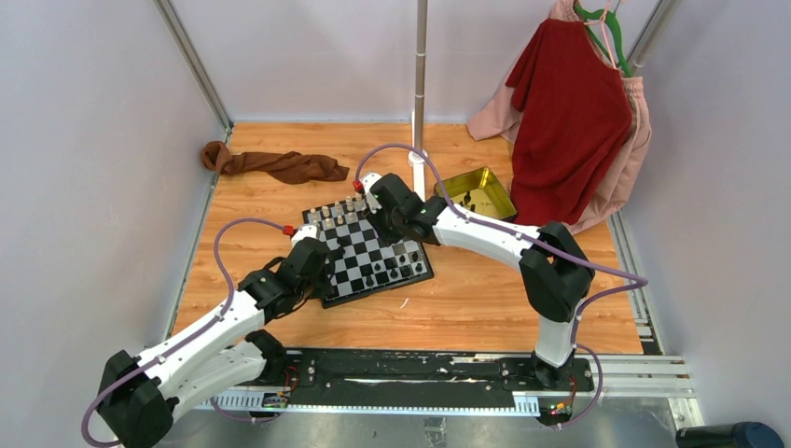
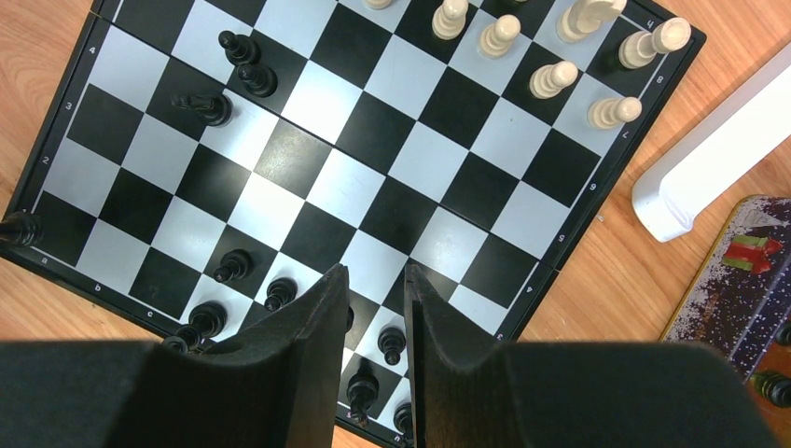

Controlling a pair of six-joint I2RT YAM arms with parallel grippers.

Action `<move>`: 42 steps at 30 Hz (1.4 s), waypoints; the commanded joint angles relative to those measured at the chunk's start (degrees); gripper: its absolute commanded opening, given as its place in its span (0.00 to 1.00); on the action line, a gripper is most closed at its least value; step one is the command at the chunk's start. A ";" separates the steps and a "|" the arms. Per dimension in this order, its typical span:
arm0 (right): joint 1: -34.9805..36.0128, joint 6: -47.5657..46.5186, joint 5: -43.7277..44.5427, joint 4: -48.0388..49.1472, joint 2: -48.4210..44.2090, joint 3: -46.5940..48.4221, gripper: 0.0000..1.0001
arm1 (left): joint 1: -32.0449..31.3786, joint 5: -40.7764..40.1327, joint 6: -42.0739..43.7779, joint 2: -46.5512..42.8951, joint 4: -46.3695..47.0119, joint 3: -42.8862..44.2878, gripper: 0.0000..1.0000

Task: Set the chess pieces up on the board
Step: Place the chess piece on the chessboard.

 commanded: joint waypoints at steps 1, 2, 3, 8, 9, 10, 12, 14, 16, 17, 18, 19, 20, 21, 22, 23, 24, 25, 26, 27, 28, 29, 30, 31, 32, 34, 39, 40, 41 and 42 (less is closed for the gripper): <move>-0.64 0.59 -0.18 -0.21 -1.60 -0.84 0.33 | -0.68 -2.71 -1.89 1.35 -1.16 -0.73 0.00; -0.62 0.56 -0.20 -0.24 -1.57 -0.84 0.33 | -0.74 -2.85 -2.04 1.70 -1.13 -0.74 0.00; -0.63 0.57 -0.26 -0.23 -1.50 -0.84 0.33 | -0.88 -3.02 -2.09 2.01 -1.14 -0.74 0.00; -0.68 0.38 -0.18 -0.22 -1.31 -0.84 0.33 | -1.32 -3.09 -2.38 3.25 -1.05 -0.65 0.00; -0.65 0.35 -0.20 -0.23 -1.28 -0.84 0.33 | -1.43 -3.09 -2.40 3.39 -1.00 -0.57 0.00; -0.62 0.38 -0.25 -0.22 -1.22 -0.85 0.33 | -1.53 -3.13 -2.48 3.57 -0.97 -0.50 0.00; -0.64 0.33 -0.28 -0.15 -1.11 -0.85 0.33 | -1.79 -3.24 -2.47 4.09 -1.00 -0.35 0.00; -0.64 0.37 -0.36 -0.09 -0.93 -0.77 0.33 | -1.98 -3.26 -2.49 4.68 -0.92 -0.22 0.00; -0.65 0.27 -0.37 -0.06 -0.79 -0.78 0.33 | -2.25 -3.24 -2.57 5.28 -0.88 -0.06 0.00; -0.64 0.21 -0.41 -0.02 -0.73 -0.75 0.33 | -2.46 -3.26 -2.64 5.57 -0.83 0.07 0.00; -0.72 0.22 -0.44 0.02 -0.77 -0.75 0.33 | -2.58 -3.31 -2.66 5.87 -0.77 0.20 0.00; -0.65 0.13 -0.37 0.03 -0.69 -0.73 0.33 | -2.79 -3.34 -2.66 6.11 -0.72 0.35 0.00; -0.66 0.16 -0.41 0.03 -0.73 -0.73 0.33 | -3.05 -3.40 -2.71 6.38 -0.67 0.44 0.00; -0.72 0.15 -0.45 0.04 -0.65 -0.76 0.33 | -3.25 -3.50 -2.75 6.76 -0.59 0.55 0.00; -0.73 0.17 -0.47 0.08 -0.65 -0.75 0.33 | -3.44 -3.52 -2.75 7.07 -0.56 0.65 0.00; -0.73 0.13 -0.44 0.12 -0.60 -0.82 0.33 | -3.67 -3.45 -2.75 7.22 -0.53 0.73 0.00; -0.73 0.14 -0.50 0.14 -0.54 -0.76 0.33 | -3.80 -3.44 -2.75 7.32 -0.39 0.76 0.00; -0.73 0.12 -0.57 0.15 -0.54 -0.75 0.33 | -4.02 -3.50 -2.75 7.41 -0.29 0.84 0.00; -0.75 0.14 -0.53 0.13 -0.59 -0.75 0.33 | -4.13 -3.59 -2.75 7.56 -0.30 0.91 0.00; -0.73 0.20 -0.54 0.15 -0.54 -0.75 0.33 | -4.22 -3.68 -2.75 7.61 -0.36 1.00 0.00; -0.75 0.20 -0.55 0.13 -0.51 -0.75 0.33 | -4.27 -3.72 -2.75 7.69 -0.31 1.02 0.00; -0.79 0.21 -0.61 0.12 -0.56 -0.75 0.33 | -4.27 -3.74 -2.69 7.84 -0.34 0.99 0.00; -0.78 0.22 -0.55 0.17 -0.59 -0.84 0.33 | -4.35 -3.71 -2.67 7.95 -0.33 1.06 0.00; -0.79 0.36 -0.53 0.15 -0.60 -0.84 0.33 | -4.36 -3.70 -2.59 8.10 -0.34 1.11 0.03; -0.81 0.31 -0.56 0.15 -0.63 -0.86 0.33 | -4.44 -3.69 -2.58 8.19 -0.41 1.11 0.06; -0.82 0.42 -0.64 0.15 -0.68 -0.84 0.33 | -4.53 -3.78 -2.58 8.39 -0.42 1.11 0.14; -0.82 0.70 -0.70 -0.03 -0.82 -1.02 0.33 | -4.78 -4.11 -2.49 8.19 -0.58 1.15 0.24; -0.82 0.67 -0.68 -0.05 -0.86 -1.04 0.33 | -4.80 -4.20 -2.49 8.14 -0.56 1.18 0.26; -0.83 0.78 -0.61 -0.12 -0.95 -1.02 0.33 | -4.80 -4.31 -2.49 8.07 -0.61 1.24 0.27; -0.82 0.74 -0.55 -0.09 -0.95 -1.08 0.33 | -4.87 -4.32 -2.49 7.95 -0.66 1.35 0.28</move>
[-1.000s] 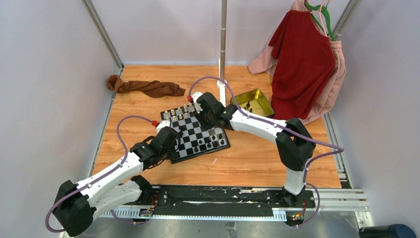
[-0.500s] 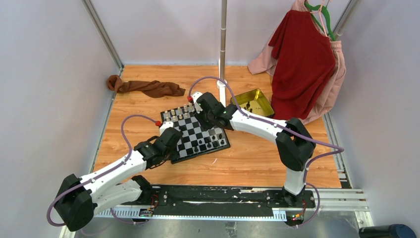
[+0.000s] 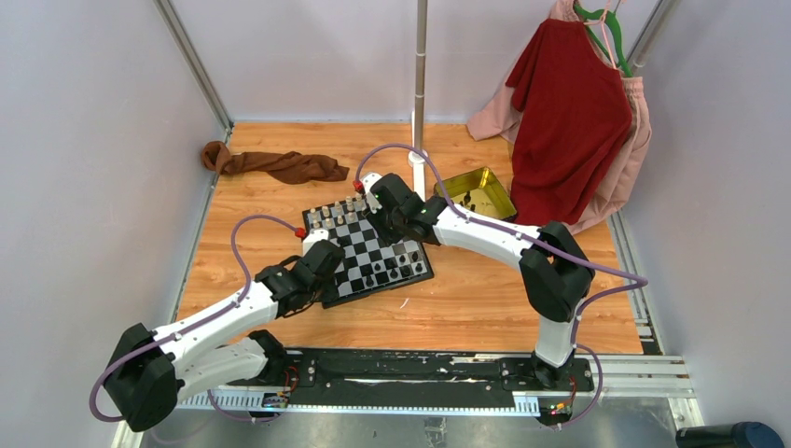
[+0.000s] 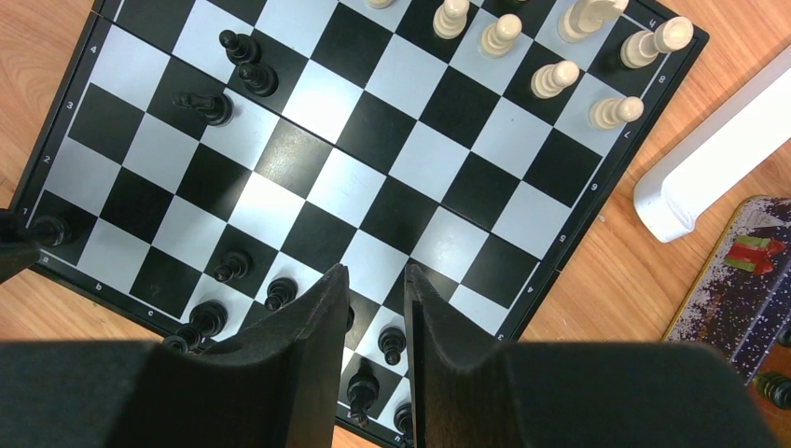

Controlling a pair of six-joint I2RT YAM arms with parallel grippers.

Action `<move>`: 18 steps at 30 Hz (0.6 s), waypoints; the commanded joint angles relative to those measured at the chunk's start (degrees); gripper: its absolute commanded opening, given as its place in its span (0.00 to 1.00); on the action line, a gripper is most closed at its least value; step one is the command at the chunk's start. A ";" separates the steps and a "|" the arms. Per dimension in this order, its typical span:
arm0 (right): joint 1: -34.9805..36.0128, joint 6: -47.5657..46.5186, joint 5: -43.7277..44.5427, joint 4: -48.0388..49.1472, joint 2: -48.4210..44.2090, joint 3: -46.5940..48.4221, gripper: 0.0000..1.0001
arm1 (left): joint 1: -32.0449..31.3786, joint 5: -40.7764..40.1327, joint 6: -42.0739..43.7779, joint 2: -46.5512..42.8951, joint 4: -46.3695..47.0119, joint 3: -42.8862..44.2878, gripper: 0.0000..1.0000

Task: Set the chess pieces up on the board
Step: Place the chess piece on the chessboard.

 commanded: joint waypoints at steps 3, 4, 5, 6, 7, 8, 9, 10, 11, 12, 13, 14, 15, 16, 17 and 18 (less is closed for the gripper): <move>-0.69 0.82 -0.18 -0.42 -1.04 -0.83 0.33 | -0.82 -1.16 -0.42 -0.33 -1.21 1.07 0.32; -0.64 0.95 -0.21 -0.46 -1.11 -0.75 0.33 | -0.86 -1.27 -0.41 -0.43 -1.50 1.31 0.33; -0.66 1.00 -0.23 -0.51 -1.13 -0.73 0.33 | -0.95 -1.63 -0.48 -0.69 -1.91 1.66 0.35; -0.68 1.06 -0.26 -0.55 -1.15 -0.75 0.33 | -1.06 -1.82 -0.49 -0.80 -2.44 1.88 0.36; -0.61 1.08 -0.19 -0.62 -1.21 -0.73 0.33 | -1.09 -2.18 -0.50 -1.17 -2.84 2.36 0.37; -0.64 1.08 -0.19 -0.64 -1.28 -0.73 0.33 | -1.12 -2.46 -0.50 -1.38 -3.30 2.83 0.38; -0.69 1.12 -0.20 -0.77 -1.30 -0.73 0.33 | -1.13 -2.83 -0.46 -1.63 -3.62 3.25 0.38; -0.61 1.13 -0.15 -0.78 -1.38 -0.75 0.33 | -1.13 -3.21 -0.37 -1.90 -3.97 3.79 0.40; -0.67 1.09 -0.07 -0.81 -1.42 -0.65 0.33 | -1.13 -3.68 -0.22 -2.10 -4.30 4.46 0.41; -0.62 1.15 -0.06 -0.86 -1.47 -0.64 0.33 | -1.13 -4.09 0.03 -2.27 -4.60 5.19 0.42; -0.60 1.14 0.00 -0.90 -1.56 -0.68 0.33 | -1.13 -4.53 0.49 -2.20 -4.85 6.12 0.43; -0.60 1.11 0.11 -0.90 -1.68 -0.72 0.33 | -1.13 -4.88 1.18 -2.05 -5.09 7.10 0.46; -0.62 1.13 0.25 -0.93 -1.66 -0.73 0.33 | -1.13 -5.29 1.59 -1.84 -5.15 7.90 0.48; -0.60 1.17 0.36 -0.97 -1.74 -0.81 0.33 | -1.13 -5.71 2.20 -1.57 -5.07 8.73 0.51; -0.60 1.24 0.58 -0.94 -1.82 -0.94 0.33 | -1.13 -6.05 2.89 -0.74 -4.97 9.39 0.53; -0.62 1.24 0.75 -0.97 -1.96 -1.02 0.33 | -1.13 -6.54 3.49 0.13 -4.74 10.10 0.55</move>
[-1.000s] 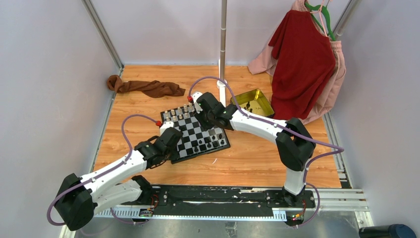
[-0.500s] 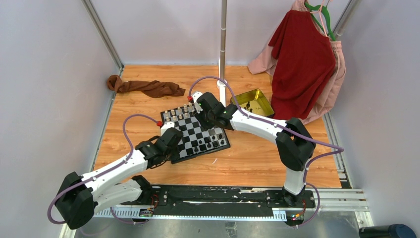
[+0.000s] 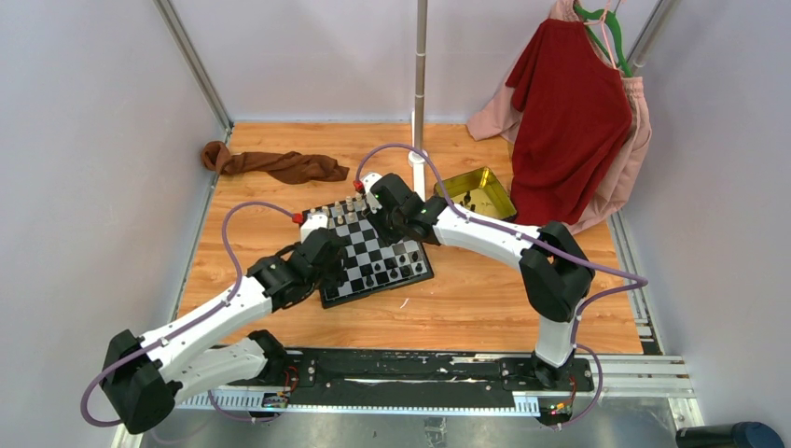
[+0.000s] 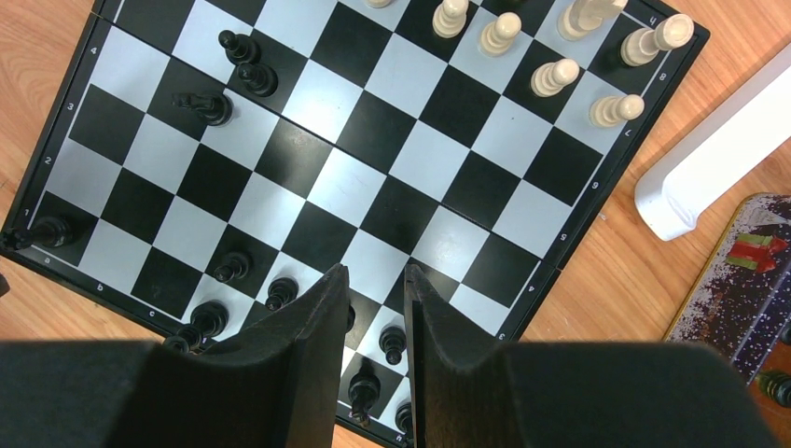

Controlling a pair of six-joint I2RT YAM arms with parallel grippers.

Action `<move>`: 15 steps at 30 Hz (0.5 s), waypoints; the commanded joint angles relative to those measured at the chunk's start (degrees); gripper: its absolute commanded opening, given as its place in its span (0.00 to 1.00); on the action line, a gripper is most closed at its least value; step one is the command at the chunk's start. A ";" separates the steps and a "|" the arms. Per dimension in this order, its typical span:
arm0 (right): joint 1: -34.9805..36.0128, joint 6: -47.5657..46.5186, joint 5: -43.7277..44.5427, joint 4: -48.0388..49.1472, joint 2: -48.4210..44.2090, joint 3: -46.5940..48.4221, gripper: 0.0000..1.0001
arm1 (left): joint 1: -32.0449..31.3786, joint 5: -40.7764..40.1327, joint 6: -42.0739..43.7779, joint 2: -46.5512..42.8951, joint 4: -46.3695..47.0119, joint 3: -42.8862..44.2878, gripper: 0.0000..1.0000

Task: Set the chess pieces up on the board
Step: Place the chess piece on the chessboard, then pick up the chess piece from the chessboard.

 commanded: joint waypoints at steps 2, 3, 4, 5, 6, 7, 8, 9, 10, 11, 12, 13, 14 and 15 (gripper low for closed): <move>-0.59 0.86 1.14 -0.85 -2.23 -1.24 0.33 | -0.54 -3.76 3.61 3.46 0.67 3.90 0.58; -0.63 0.82 1.45 -0.73 -2.32 -1.46 0.33 | -0.54 -3.75 4.30 4.47 1.82 4.25 0.59; -0.66 0.85 1.61 -0.70 -2.48 -1.57 0.33 | -0.54 -3.64 4.84 5.50 2.48 4.53 0.59; -0.66 0.72 1.77 -0.67 -2.67 -1.77 0.33 | -0.54 -3.55 5.25 6.64 3.94 4.75 0.59; -0.66 0.70 1.97 -0.72 -2.81 -1.85 0.33 | -0.54 -3.66 5.72 7.63 4.96 4.98 0.59; -0.69 0.66 2.25 -0.60 -2.96 -1.95 0.33 | -0.54 -3.88 6.15 8.79 5.96 5.17 0.59; -0.67 0.56 2.36 -0.55 -3.09 -2.02 0.33 | -0.54 -4.22 6.81 9.88 6.87 5.48 0.59; -0.73 0.51 2.55 -0.55 -3.29 -2.22 0.33 | -0.54 -4.83 7.56 10.99 7.68 5.86 0.59; -0.83 0.45 2.66 -0.55 -3.46 -2.34 0.33 | -0.47 -5.33 8.37 12.19 8.46 6.16 0.59; -0.98 0.38 2.72 -0.50 -3.64 -2.46 0.33 | -0.46 -5.85 9.13 13.24 9.03 6.51 0.59; -1.09 0.39 2.81 -0.49 -3.86 -2.60 0.33 | -0.46 -6.38 9.80 14.40 9.71 6.81 0.59; -1.24 0.35 2.89 -0.45 -4.05 -2.80 0.33 | -0.42 -6.85 10.44 15.31 10.44 7.10 0.59; -1.38 0.26 2.96 -0.37 -4.23 -3.02 0.33 | -0.37 -7.36 10.92 16.13 11.11 7.35 0.59; -1.52 0.32 3.01 -0.31 -4.46 -3.33 0.33 | -0.25 -7.63 11.47 17.09 12.20 7.47 0.59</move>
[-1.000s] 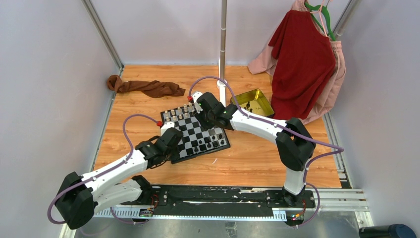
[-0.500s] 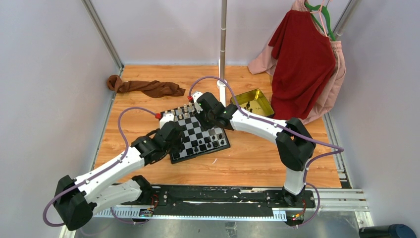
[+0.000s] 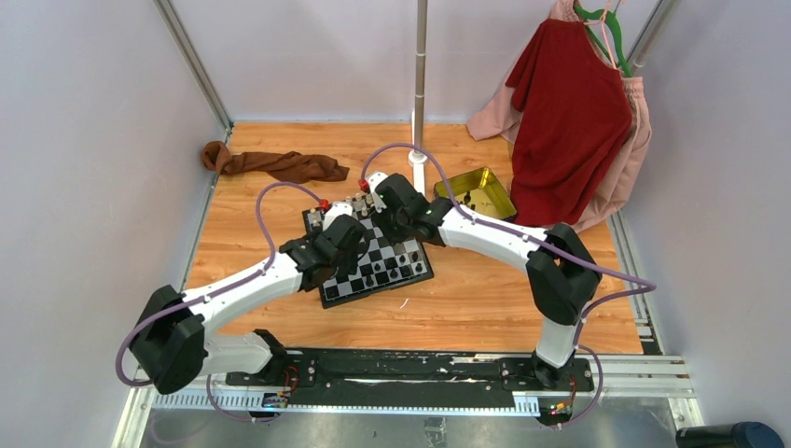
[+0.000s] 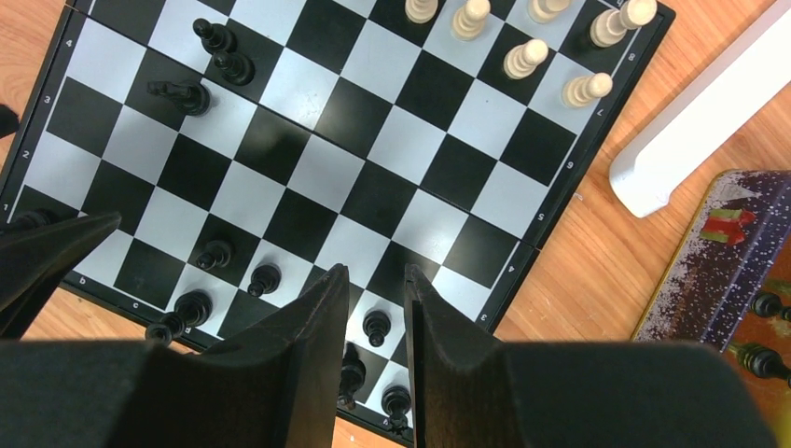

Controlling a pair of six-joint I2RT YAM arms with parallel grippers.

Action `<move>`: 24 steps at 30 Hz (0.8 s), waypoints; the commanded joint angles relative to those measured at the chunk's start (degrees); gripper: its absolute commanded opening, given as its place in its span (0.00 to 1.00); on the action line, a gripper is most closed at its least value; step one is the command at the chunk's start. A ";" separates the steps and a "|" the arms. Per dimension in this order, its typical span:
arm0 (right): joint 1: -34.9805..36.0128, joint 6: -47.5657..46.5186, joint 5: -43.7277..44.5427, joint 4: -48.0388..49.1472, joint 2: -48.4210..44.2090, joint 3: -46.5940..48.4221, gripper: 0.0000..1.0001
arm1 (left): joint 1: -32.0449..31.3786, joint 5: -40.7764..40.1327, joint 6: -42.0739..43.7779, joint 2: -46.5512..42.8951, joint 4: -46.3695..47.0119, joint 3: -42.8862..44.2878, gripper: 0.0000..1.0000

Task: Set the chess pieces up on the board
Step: Pick up the chess piece from the chessboard.

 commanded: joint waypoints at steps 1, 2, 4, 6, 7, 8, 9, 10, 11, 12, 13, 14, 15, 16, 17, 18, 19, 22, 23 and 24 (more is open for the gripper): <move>-1.32 0.20 1.48 -0.40 -2.67 -1.67 0.33 | 0.08 -3.55 3.61 2.96 5.49 2.01 0.58; -1.45 0.23 1.48 -0.40 -2.77 -1.85 0.33 | 0.38 -3.53 3.94 3.43 6.36 1.99 0.58; -1.73 0.13 1.48 -0.36 -2.97 -2.22 0.33 | 1.18 -3.30 4.32 4.48 7.64 1.99 0.57; -2.02 0.14 1.35 -0.23 -3.09 -2.57 0.33 | 2.05 -2.94 4.74 5.41 8.57 2.07 0.56; -2.15 0.16 1.26 -0.16 -3.13 -2.71 0.33 | 2.47 -2.76 4.98 5.88 8.95 2.08 0.56; -2.33 0.17 1.22 -0.19 -3.12 -2.84 0.33 | 2.87 -2.45 5.12 6.24 9.51 2.08 0.56; -2.47 0.08 1.10 -0.08 -3.14 -3.02 0.33 | 3.44 -2.12 5.30 6.63 9.87 2.06 0.56; -2.59 0.14 1.05 -0.01 -3.14 -3.15 0.33 | 3.66 -1.97 5.42 6.99 10.27 2.06 0.56; -2.74 0.08 0.96 0.12 -3.11 -3.26 0.33 | 4.08 -1.78 5.54 7.21 10.57 2.09 0.55; -2.83 0.13 0.89 0.13 -3.07 -3.26 0.33 | 4.42 -1.75 5.76 7.51 10.90 2.08 0.55; -2.92 0.08 0.76 0.22 -3.00 -3.26 0.33 | 4.75 -1.62 5.95 7.78 11.24 2.15 0.54; -3.01 0.01 0.67 0.28 -3.01 -3.26 0.33 | 5.00 -1.34 6.21 8.00 11.64 2.17 0.53; -3.11 0.05 0.59 0.26 -2.90 -3.19 0.33 | 5.17 -0.87 6.40 8.28 11.94 2.24 0.53; -3.21 0.02 0.52 0.26 -2.89 -3.18 0.33 | 5.41 -0.52 6.54 8.56 12.22 2.30 0.52; -3.38 0.08 0.46 0.21 -2.87 -3.16 0.33 | 5.59 -0.39 6.62 8.75 12.41 2.33 0.52; -3.41 0.06 0.43 0.21 -2.83 -3.10 0.33 | 5.76 -0.04 6.69 9.13 12.61 2.34 0.52; -3.49 0.01 0.32 0.21 -2.79 -3.09 0.33 | 6.00 0.36 6.77 9.28 12.96 2.28 0.51; -3.66 0.05 0.25 0.21 -2.78 -3.17 0.33 | 6.43 1.29 7.22 10.01 13.89 2.26 0.49; -3.74 0.08 0.25 0.22 -2.74 -3.18 0.33 | 6.61 1.66 7.26 10.14 14.16 2.21 0.48; -3.76 0.07 0.25 0.28 -2.71 -3.20 0.33 | 6.81 2.03 7.26 10.22 14.42 2.17 0.47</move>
